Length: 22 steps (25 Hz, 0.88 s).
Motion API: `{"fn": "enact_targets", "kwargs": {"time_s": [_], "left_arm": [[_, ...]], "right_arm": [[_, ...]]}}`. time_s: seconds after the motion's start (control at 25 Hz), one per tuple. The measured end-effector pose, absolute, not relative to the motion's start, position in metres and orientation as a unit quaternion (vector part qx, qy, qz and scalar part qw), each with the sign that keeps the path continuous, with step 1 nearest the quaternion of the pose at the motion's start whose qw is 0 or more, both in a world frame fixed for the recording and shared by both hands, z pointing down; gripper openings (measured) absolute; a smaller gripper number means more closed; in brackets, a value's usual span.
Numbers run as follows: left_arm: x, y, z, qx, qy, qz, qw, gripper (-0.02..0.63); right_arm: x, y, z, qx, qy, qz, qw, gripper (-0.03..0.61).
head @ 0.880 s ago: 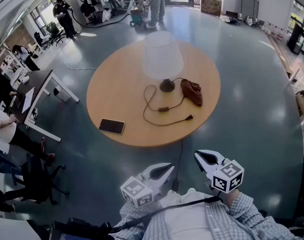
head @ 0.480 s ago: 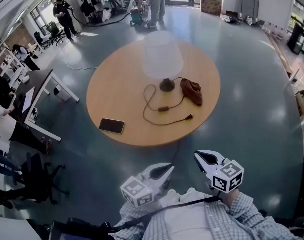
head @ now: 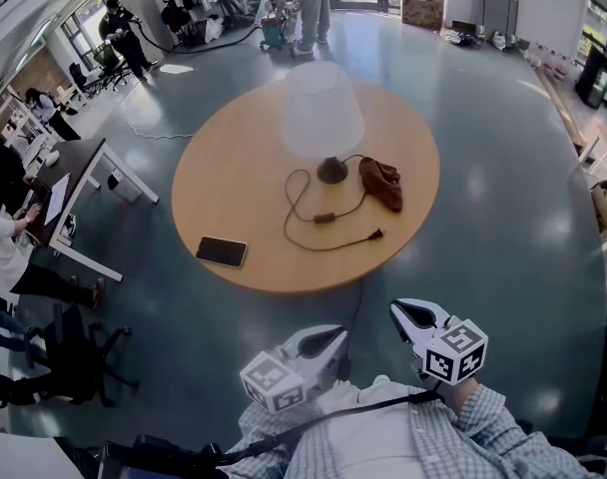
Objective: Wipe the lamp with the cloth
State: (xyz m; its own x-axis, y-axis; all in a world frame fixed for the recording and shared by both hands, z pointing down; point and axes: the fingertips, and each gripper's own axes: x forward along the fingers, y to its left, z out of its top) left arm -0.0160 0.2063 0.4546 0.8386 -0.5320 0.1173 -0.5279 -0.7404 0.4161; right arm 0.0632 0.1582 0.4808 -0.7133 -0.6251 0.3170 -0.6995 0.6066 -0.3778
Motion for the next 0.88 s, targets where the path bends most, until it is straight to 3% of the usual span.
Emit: {"fn": "enact_targets", "kwargs": {"time_s": [0.88], "left_arm": [[0.016,0.191,0.438,0.911,-0.339,-0.035,0.230,0.005]], "right_arm": [[0.138,0.160,0.508,0.396,-0.872,0.278,0.076,0.003]]}}
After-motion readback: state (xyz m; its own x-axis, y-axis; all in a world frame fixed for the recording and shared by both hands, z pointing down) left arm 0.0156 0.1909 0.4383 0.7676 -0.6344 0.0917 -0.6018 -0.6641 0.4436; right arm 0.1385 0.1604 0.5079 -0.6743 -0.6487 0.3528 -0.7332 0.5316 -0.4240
